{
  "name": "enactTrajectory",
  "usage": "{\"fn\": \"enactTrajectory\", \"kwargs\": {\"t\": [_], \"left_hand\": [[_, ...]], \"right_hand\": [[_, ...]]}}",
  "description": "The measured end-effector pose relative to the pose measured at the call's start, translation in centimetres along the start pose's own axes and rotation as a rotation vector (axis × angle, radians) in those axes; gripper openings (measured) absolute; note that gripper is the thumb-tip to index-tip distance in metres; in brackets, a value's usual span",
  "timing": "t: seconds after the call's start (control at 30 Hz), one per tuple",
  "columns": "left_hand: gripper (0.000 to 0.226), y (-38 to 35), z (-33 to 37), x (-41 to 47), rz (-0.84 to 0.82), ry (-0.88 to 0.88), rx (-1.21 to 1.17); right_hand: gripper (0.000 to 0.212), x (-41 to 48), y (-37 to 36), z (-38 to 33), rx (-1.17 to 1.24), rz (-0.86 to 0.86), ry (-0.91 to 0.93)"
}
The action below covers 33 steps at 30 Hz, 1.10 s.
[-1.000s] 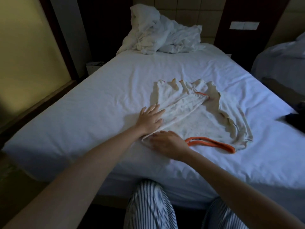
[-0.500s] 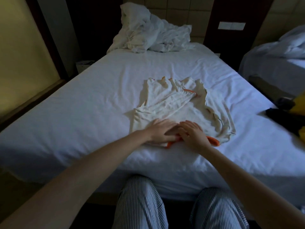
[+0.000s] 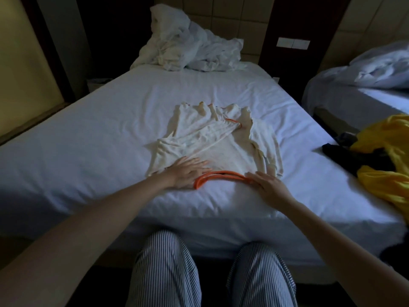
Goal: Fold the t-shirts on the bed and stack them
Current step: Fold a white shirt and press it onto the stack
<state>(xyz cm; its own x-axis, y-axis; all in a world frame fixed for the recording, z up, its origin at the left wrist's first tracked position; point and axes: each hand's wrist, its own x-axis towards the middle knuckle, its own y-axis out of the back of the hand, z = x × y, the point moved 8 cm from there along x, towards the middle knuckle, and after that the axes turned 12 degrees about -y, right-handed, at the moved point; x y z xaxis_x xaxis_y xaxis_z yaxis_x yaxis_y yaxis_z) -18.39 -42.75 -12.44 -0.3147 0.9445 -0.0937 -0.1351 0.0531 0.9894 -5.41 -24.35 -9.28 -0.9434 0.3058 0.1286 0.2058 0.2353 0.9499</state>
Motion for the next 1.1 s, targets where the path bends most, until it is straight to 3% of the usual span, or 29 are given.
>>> {"fn": "enactTrajectory", "kwargs": {"t": [0.1,0.2,0.27,0.37,0.43,0.53,0.67,0.8,0.97,1.03,1.1], "left_hand": [[0.093,0.3,-0.2,0.3,0.07,0.033,-0.004],[0.096,2.0,-0.5,2.7,0.216,0.094,-0.247],[0.079,4.2,0.0,4.7,0.259,0.161,-0.371],[0.031,7.1,2.5,9.0,0.299,0.153,-0.488],[0.022,8.3,4.3,12.7,0.312,0.148,-0.487],[0.034,8.7,6.4,18.5,0.326,0.179,-0.506],[0.029,7.6,8.1,25.6,0.27,0.244,-0.464],[0.073,4.7,7.5,29.8,0.16,0.432,-0.29],[0.034,4.8,6.5,30.8,0.402,0.564,-0.11],[0.031,5.4,6.3,30.5,0.474,0.58,-0.232],[0.031,7.4,7.1,30.3,0.63,0.511,-0.548]], "right_hand": [[0.072,-0.4,-0.9,0.5,0.006,-0.032,0.081],[0.061,0.5,1.2,0.9,0.091,0.084,0.095],[0.065,1.8,2.8,2.6,0.102,0.183,-0.004],[0.064,3.0,1.1,5.4,-0.045,0.071,-0.126],[0.058,2.7,-0.4,6.3,-0.033,0.013,-0.162],[0.078,2.1,-0.5,6.5,0.021,0.11,-0.165],[0.073,2.0,-0.2,6.6,0.096,0.159,-0.141],[0.054,2.1,-0.4,6.7,0.116,0.228,-0.102],[0.04,2.2,-0.1,6.9,0.156,0.283,-0.052],[0.044,2.5,-0.5,7.1,0.16,0.261,-0.062],[0.044,2.6,-0.7,7.3,0.139,0.279,-0.068]]}}
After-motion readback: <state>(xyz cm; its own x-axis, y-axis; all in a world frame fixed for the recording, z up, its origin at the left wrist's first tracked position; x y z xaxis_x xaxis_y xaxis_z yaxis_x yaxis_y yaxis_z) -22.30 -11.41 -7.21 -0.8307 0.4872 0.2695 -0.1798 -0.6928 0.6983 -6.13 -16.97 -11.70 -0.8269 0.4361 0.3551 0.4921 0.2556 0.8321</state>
